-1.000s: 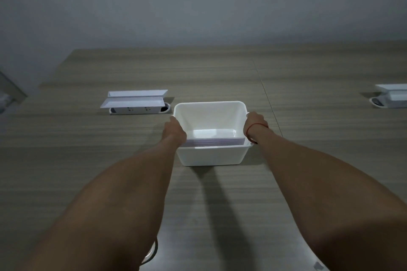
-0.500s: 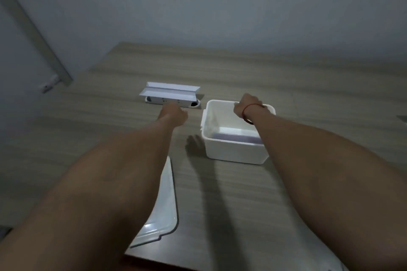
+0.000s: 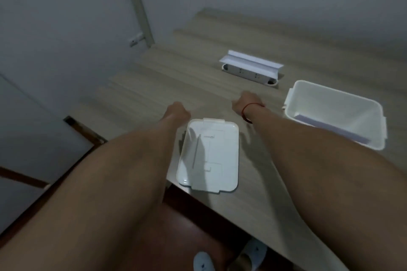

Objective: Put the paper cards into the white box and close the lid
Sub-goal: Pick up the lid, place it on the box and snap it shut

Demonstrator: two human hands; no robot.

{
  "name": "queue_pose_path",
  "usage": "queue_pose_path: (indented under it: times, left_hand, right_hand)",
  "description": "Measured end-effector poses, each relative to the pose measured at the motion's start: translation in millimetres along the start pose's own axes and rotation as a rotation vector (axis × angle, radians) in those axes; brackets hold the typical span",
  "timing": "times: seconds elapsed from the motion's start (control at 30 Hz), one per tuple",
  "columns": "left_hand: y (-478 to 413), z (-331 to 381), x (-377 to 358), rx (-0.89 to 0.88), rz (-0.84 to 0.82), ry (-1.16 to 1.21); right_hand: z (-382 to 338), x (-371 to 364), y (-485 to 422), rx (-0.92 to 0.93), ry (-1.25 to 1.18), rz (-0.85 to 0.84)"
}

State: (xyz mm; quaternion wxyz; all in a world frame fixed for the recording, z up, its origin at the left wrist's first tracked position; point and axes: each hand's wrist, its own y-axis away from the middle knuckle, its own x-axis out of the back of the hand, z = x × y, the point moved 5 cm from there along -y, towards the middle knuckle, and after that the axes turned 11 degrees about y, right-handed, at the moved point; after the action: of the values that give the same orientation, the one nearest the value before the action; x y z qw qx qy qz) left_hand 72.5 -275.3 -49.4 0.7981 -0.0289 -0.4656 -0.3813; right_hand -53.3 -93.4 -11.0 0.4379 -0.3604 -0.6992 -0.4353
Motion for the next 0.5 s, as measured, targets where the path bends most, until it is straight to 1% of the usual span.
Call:
queue_pose_path:
  times: [0.13,0.23,0.3,0.4,0.5]
  left_hand:
    - [9,-49,-39,0.125,-0.071,0.033]
    - [13,-73,-71,0.19,-0.087,0.063]
    - [17,-80,-86,0.217,-0.055,0.099]
    - [22,-85,-98,0.276,-0.036,0.185]
    - [28,-90,-106,0.348,-0.05,0.26]
  right_hand:
    - [5,-67,4,-0.027,-0.005,-0.087]
    - [25,-117,6,-0.121,0.0,-0.159]
    - [39,-143,9,-0.216,-0.017,-0.145]
    - [51,-159,11,-0.336,-0.097,-0.075]
    - [51,-166,13,-0.396,-0.226,-0.075]
